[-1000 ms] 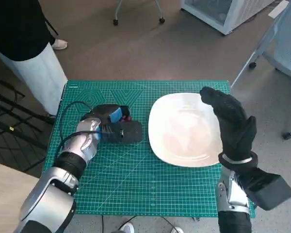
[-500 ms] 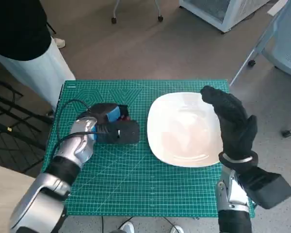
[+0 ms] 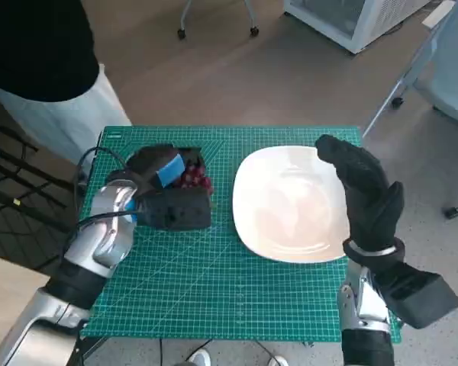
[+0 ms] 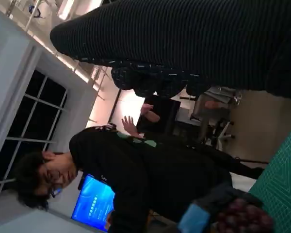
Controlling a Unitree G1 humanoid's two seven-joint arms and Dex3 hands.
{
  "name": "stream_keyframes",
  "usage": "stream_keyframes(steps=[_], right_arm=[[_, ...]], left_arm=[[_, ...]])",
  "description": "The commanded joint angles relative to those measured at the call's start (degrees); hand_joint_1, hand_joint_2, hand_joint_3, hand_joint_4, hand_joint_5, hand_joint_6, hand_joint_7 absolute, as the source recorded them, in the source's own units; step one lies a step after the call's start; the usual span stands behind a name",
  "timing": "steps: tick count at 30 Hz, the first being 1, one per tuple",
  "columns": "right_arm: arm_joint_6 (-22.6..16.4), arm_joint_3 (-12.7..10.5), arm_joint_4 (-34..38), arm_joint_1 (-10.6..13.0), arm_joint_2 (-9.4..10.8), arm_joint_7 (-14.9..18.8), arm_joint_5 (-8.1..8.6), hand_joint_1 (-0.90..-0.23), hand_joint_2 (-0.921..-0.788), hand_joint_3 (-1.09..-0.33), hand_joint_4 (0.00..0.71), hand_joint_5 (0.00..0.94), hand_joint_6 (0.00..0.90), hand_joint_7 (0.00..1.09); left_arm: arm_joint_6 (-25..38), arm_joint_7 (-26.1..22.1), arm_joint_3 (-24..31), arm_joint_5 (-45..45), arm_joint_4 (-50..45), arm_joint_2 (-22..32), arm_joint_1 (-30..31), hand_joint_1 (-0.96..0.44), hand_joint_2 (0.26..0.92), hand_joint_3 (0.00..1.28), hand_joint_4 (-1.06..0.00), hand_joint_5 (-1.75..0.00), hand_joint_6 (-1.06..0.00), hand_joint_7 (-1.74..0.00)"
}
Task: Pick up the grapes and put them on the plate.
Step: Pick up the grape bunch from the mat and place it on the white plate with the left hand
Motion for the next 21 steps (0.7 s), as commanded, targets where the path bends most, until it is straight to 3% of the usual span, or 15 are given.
stream_keyframes(steps=[1, 10, 21], right_arm=[[-0.2, -0.2, 1.5, 0.0, 0.3, 0.0, 0.17, -0.694, -0.921, -0.696, 0.354, 0.002, 0.021, 0.53], [-0.6, -0.3, 2.0, -0.4, 0.3, 0.0, 0.17, -0.692, -0.921, -0.695, 0.355, 0.002, 0.021, 0.53], [-0.3, -0.4, 1.6, -0.2, 0.1, 0.0, 0.39, -0.695, -0.921, -0.695, 0.355, 0.002, 0.021, 0.53]], left_arm=[[-0.7, 0.7, 2.4, -0.4, -4.9, 1.2, 2.4, 0.0, 0.921, 0.17, -0.56, -1.43, -0.56, -1.09], [-1.9, 0.5, 4.7, -0.5, -9.3, 1.1, 3.9, 0.0, 0.921, 0.15, -0.59, -1.38, -0.56, -1.12], [-0.8, -1.5, 3.5, 0.1, -12.4, -1.5, 2.4, 0.0, 0.921, 0.15, -0.59, -1.36, -0.56, -1.14]])
